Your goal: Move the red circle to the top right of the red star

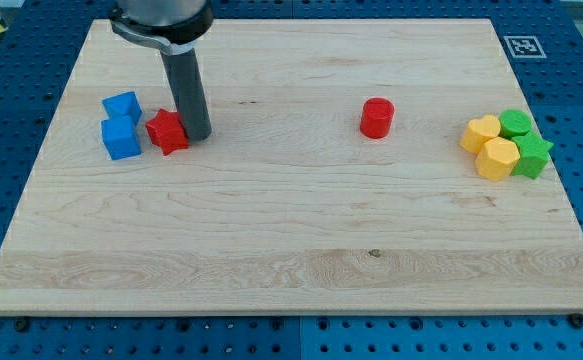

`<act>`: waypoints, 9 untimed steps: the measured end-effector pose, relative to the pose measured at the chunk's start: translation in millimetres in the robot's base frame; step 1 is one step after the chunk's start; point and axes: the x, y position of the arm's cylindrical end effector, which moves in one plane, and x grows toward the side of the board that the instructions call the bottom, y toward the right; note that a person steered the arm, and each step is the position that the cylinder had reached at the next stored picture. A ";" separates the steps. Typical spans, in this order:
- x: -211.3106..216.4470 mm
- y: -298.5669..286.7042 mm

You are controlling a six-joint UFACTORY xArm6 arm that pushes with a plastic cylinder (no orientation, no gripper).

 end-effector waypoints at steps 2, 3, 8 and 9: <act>1.1 9.2; 1.1 98.4; -14.0 318.3; -13.0 296.3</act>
